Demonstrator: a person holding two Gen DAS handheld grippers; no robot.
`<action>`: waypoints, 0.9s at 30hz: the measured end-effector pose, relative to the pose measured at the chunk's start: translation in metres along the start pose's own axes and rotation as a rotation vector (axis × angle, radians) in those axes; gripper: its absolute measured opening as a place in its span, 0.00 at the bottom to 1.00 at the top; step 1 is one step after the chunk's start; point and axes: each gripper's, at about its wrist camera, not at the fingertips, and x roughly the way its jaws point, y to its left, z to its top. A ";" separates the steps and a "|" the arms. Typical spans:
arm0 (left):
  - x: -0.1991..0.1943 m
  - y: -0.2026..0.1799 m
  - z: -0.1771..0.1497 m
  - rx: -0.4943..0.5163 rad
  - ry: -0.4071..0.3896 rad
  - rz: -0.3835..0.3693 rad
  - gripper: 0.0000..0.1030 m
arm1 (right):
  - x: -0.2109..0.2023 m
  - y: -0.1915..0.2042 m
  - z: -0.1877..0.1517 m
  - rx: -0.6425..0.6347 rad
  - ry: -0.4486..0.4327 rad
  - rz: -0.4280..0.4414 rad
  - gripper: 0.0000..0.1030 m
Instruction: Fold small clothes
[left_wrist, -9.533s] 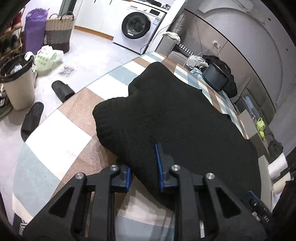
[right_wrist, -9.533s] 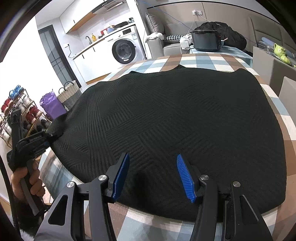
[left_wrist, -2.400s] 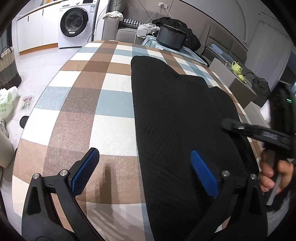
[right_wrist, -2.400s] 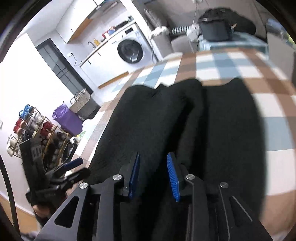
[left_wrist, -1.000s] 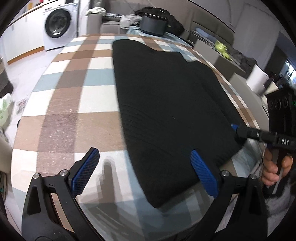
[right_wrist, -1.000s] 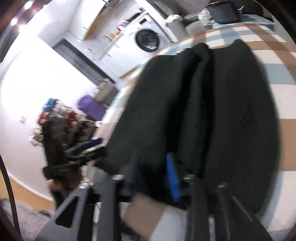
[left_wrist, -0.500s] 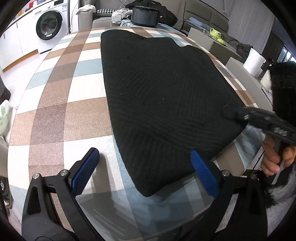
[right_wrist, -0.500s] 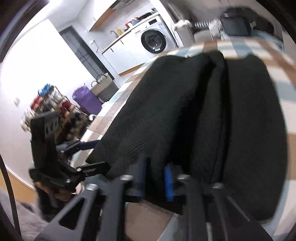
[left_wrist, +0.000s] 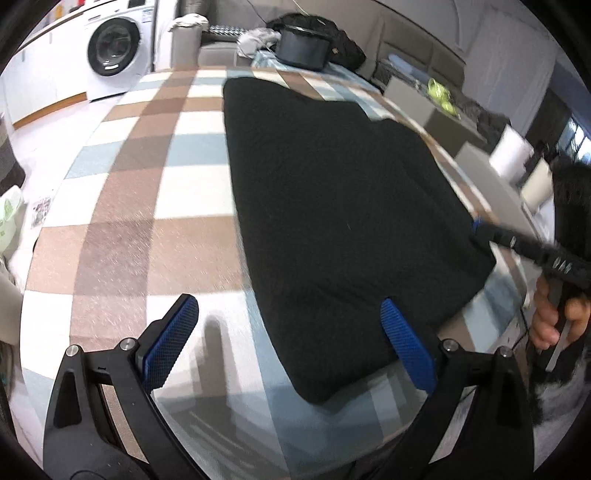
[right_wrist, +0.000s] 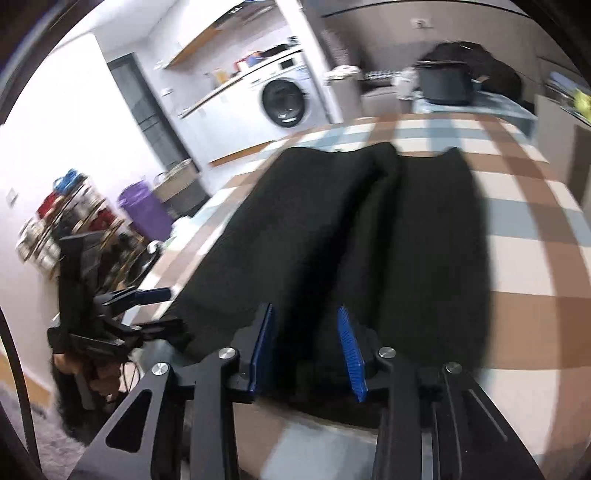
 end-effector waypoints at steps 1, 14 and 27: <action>0.001 0.003 0.002 -0.017 0.002 -0.004 0.95 | 0.005 -0.008 0.000 0.024 0.022 -0.009 0.36; 0.005 0.024 0.030 -0.113 -0.039 0.009 0.95 | 0.037 -0.007 0.017 0.032 -0.028 0.024 0.04; 0.029 0.011 0.042 -0.071 -0.029 0.042 0.95 | 0.020 -0.034 0.010 0.068 0.004 -0.034 0.19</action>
